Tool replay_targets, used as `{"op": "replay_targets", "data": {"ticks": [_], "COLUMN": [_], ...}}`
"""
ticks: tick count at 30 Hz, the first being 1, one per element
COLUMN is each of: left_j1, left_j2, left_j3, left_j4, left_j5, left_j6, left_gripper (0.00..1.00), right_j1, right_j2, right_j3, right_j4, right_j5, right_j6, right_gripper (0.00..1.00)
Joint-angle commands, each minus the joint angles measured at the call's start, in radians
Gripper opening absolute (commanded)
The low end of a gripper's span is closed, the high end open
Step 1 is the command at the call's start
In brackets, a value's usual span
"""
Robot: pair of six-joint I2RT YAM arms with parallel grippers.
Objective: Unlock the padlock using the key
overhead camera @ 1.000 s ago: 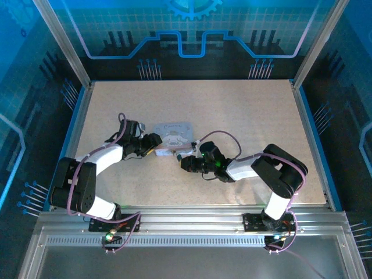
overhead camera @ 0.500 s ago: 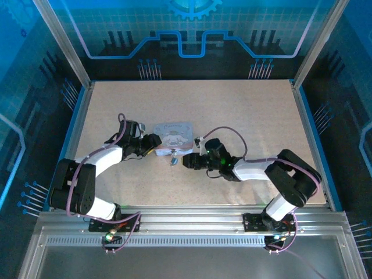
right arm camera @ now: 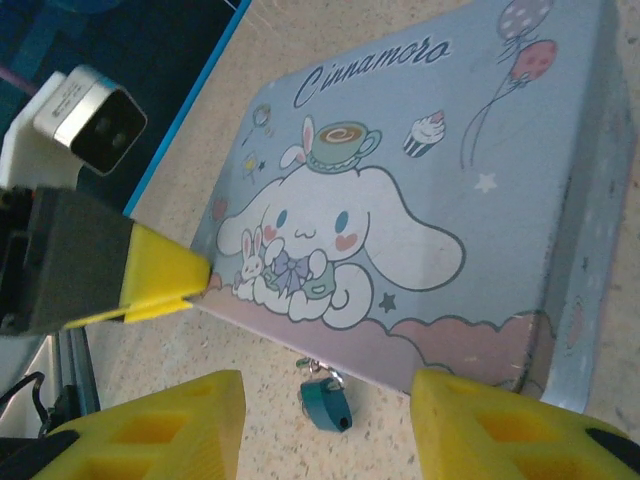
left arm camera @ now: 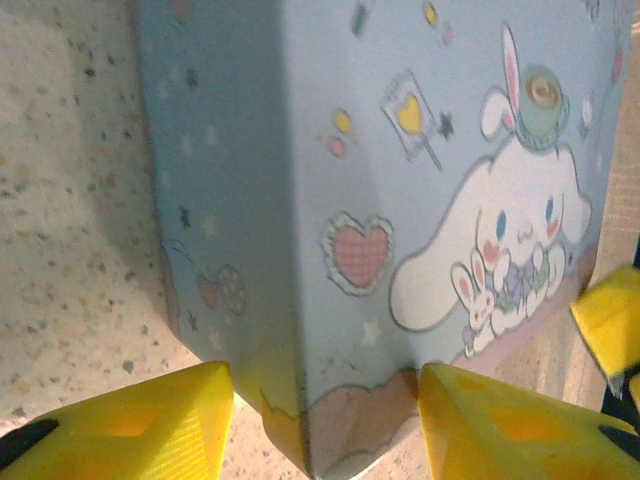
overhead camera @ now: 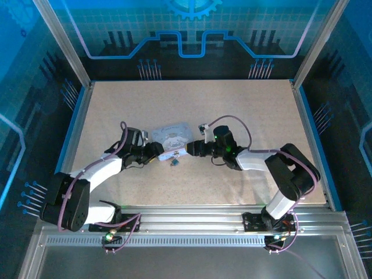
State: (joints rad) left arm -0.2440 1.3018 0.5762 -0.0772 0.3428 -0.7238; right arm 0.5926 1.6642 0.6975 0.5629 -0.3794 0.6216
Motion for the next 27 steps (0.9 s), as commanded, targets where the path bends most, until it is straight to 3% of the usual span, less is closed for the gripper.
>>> {"op": "replay_targets", "data": {"ticks": [1,5,8,13,18,27], "left_j1": [-0.027,-0.061,-0.084,-0.114,-0.135,-0.143], "left_j2": [-0.033,-0.045,-0.044,-0.031,-0.025,-0.022], "left_j3": [-0.028,-0.035,-0.042,-0.052,-0.049,-0.049], "left_j4": [-0.039,-0.037,-0.027,0.013,0.028,0.03], "left_j5": [-0.015,-0.026,-0.036,-0.036,-0.051,-0.058], "left_j6": [-0.036,-0.053,-0.063,-0.088,-0.1,-0.103], "left_gripper": [0.53,0.53,0.53,0.53,0.53,0.53], "right_j1": [-0.02,-0.029,-0.032,-0.036,-0.033,-0.006], "right_j2": [0.048,0.024,-0.027,-0.077,-0.032,0.088], "right_j3": [0.053,0.029,-0.029,-0.117,-0.16,-0.113], "right_j4": [0.025,0.012,0.005,0.026,0.123,0.205], "right_j5": [-0.074,-0.042,-0.015,-0.051,-0.152,-0.165], "right_j6": [-0.043,-0.063,-0.083,-0.114,-0.136,-0.178], "right_gripper": [0.48,0.48,0.54,0.56,0.55,0.55]}}
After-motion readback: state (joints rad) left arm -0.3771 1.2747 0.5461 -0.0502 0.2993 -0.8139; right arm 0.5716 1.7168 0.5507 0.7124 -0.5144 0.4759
